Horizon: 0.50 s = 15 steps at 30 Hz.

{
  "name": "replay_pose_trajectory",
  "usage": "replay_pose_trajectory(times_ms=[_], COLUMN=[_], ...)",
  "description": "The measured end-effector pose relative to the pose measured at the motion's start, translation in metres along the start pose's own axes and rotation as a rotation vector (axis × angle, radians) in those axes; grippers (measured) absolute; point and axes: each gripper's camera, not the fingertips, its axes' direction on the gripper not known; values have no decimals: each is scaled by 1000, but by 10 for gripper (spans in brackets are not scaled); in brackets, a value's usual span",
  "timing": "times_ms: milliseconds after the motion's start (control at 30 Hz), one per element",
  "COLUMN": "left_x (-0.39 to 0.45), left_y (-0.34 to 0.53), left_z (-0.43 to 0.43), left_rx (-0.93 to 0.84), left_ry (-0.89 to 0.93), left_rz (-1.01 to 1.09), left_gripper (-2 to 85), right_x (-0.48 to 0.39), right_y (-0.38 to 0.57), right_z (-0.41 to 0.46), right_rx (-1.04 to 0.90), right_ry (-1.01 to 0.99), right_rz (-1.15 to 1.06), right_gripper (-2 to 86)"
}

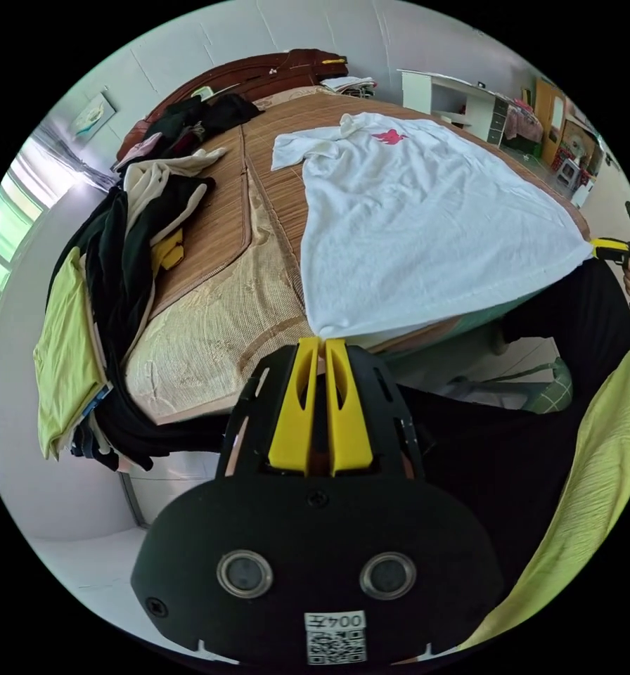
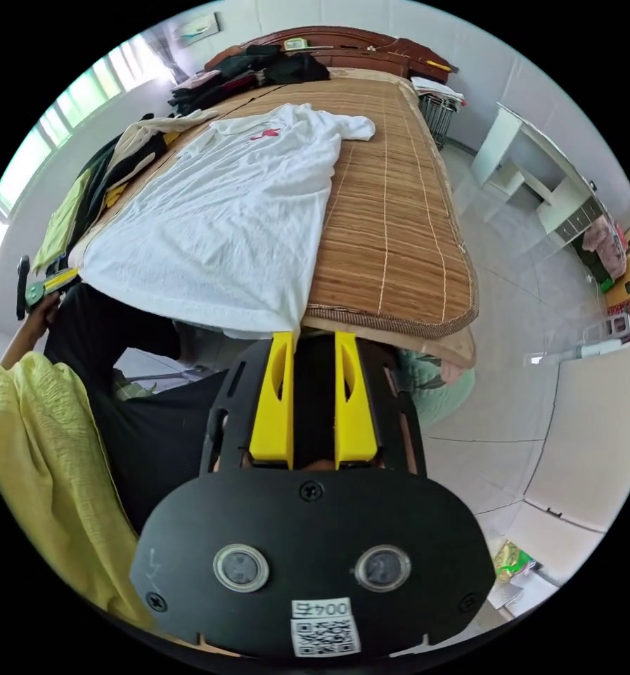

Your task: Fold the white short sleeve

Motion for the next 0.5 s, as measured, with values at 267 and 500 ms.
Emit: replay_pose_trajectory(times_ms=[267, 500], left_x=[-8, -16], left_y=[-8, -9], left_z=[6, 12], left_rx=[0, 11], left_ry=[10, 25], left_rz=[17, 13], left_gripper=[12, 11], right_x=[14, 61], right_y=[32, 49], right_z=[49, 102], right_rx=[47, 56], right_ry=[22, -116], right_rz=[42, 111], right_gripper=[64, 37])
